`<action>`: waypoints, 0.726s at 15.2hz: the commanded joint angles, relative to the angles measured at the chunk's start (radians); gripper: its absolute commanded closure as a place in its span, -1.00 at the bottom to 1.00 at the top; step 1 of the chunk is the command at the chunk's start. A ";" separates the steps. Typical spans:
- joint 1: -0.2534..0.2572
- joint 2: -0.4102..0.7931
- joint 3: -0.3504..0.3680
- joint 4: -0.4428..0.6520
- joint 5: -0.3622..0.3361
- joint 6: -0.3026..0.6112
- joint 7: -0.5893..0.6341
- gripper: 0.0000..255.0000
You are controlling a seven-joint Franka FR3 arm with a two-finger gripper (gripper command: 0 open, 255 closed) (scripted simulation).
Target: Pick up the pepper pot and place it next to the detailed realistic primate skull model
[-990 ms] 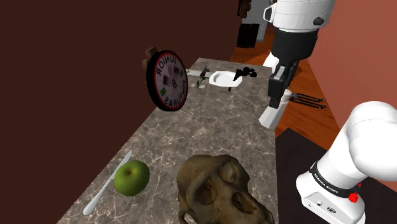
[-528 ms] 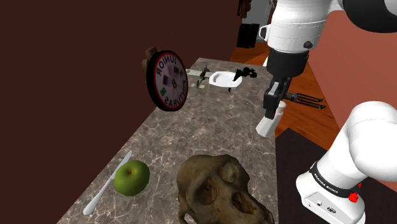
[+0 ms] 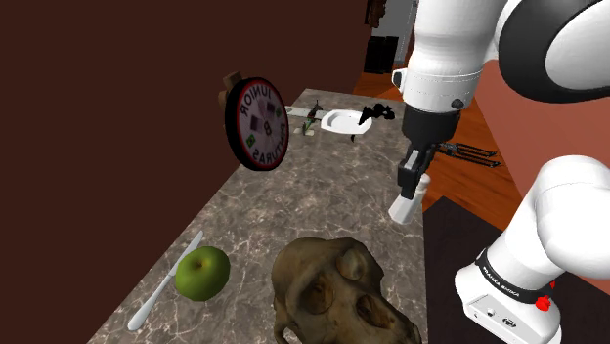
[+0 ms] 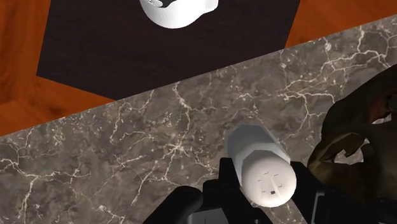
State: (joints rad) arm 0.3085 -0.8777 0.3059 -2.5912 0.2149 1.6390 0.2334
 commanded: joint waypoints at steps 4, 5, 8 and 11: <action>0.007 -0.001 0.017 -0.066 0.016 0.065 0.001 1.00; 0.009 0.000 0.020 -0.078 0.019 0.079 0.001 1.00; 0.012 0.005 0.030 -0.116 0.029 0.121 0.000 1.00; 0.016 0.012 0.041 -0.151 0.039 0.164 -0.001 1.00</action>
State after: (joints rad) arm 0.3231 -0.8703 0.3414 -2.7291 0.2489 1.7837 0.2323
